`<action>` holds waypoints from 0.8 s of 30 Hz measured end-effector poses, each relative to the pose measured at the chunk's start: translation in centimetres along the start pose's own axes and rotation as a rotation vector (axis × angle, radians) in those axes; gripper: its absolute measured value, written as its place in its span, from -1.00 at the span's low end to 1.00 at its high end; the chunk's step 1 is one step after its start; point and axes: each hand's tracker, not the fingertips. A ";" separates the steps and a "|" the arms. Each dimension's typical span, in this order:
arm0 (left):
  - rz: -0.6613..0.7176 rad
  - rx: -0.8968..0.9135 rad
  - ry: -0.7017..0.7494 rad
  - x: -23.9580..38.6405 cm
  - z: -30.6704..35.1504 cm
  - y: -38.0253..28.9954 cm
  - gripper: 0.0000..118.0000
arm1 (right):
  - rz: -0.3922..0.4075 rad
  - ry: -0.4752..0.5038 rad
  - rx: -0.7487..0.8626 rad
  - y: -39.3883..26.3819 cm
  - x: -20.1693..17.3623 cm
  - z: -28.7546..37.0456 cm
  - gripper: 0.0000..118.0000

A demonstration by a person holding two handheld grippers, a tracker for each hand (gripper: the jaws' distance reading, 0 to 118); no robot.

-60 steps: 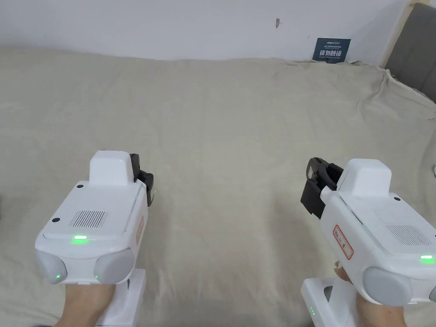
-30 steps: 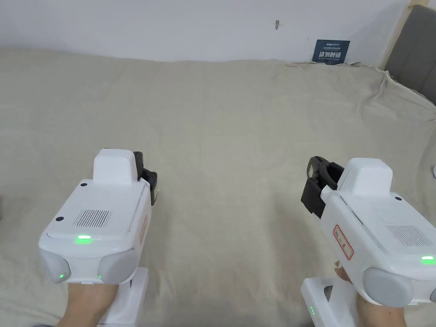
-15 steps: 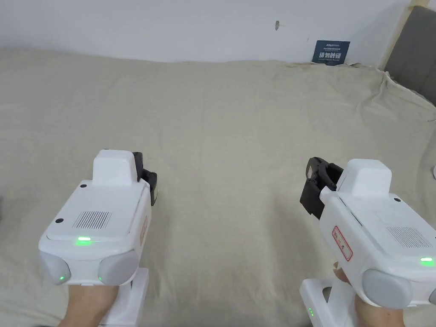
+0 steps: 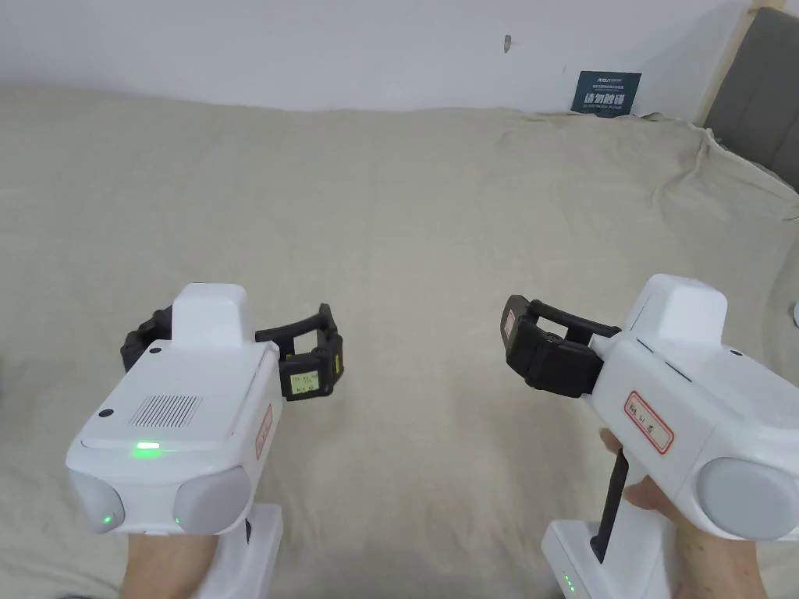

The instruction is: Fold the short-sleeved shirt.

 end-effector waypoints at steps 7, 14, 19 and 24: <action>0.003 -0.075 0.012 0.1 0.9 -1.0 1.00 | -0.071 -0.194 -0.186 2.0 -1.0 0.0 0.96; 0.040 -0.154 0.224 -4.0 2.1 -4.3 1.00 | -0.089 -0.278 -0.323 1.7 -1.7 0.9 0.96; 0.001 -0.180 0.379 -7.1 2.7 -6.2 1.00 | -0.076 -0.243 -0.330 1.3 -2.4 1.1 0.96; 0.023 -0.180 0.455 -9.4 3.6 -8.3 1.00 | -0.163 -0.249 -0.396 0.9 -1.8 -0.5 0.96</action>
